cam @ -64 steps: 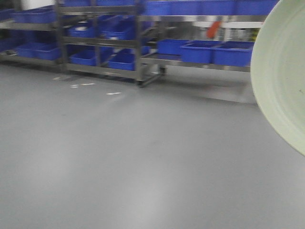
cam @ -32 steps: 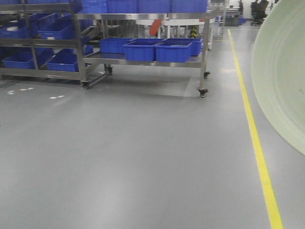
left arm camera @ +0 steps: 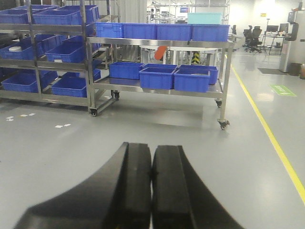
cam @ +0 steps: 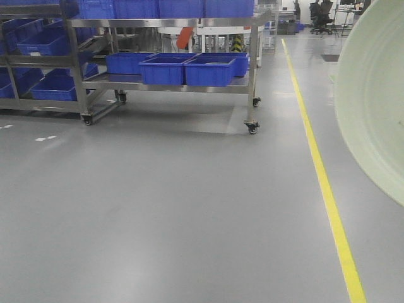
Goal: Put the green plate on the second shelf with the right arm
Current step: 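Drive the base to the shelf rack of blue bins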
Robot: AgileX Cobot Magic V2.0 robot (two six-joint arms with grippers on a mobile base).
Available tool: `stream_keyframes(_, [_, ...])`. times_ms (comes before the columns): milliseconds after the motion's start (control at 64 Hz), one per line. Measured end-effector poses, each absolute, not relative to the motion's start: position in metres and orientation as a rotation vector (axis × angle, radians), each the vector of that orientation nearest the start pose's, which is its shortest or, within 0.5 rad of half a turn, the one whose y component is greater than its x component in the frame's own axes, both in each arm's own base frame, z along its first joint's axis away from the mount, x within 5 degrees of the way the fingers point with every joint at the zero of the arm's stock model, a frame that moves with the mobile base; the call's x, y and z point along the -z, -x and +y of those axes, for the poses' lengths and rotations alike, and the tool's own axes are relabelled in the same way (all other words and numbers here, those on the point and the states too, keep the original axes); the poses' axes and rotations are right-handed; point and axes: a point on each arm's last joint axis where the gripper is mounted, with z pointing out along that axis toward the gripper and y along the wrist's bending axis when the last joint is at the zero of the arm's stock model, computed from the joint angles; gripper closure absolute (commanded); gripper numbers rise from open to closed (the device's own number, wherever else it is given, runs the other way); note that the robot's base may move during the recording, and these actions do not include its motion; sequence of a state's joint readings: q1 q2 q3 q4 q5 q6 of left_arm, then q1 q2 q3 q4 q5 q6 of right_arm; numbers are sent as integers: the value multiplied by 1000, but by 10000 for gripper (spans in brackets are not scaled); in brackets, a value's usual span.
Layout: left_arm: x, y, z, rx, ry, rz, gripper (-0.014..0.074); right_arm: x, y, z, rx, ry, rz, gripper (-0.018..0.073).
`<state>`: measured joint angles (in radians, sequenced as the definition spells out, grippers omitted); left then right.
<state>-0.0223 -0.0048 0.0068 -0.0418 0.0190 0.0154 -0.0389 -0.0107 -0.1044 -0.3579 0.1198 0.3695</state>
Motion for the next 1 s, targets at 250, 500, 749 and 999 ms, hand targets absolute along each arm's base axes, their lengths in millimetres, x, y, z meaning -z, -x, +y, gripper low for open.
stream_keyframes(250, [-209, -56, -1, 40, 2, 1505, 466, -239, -49, -6, 51, -73, 1479, 505])
stream_keyframes(500, [-209, -56, -1, 40, 2, 1506, 466, -239, -49, -6, 51, -73, 1479, 505])
stream_keyframes(749, [-209, -56, -1, 40, 2, 1506, 466, -239, -49, -6, 51, -73, 1479, 505])
stream_keyframes(999, [-209, -56, -1, 40, 2, 1506, 466, -239, -49, -6, 51, -73, 1479, 505])
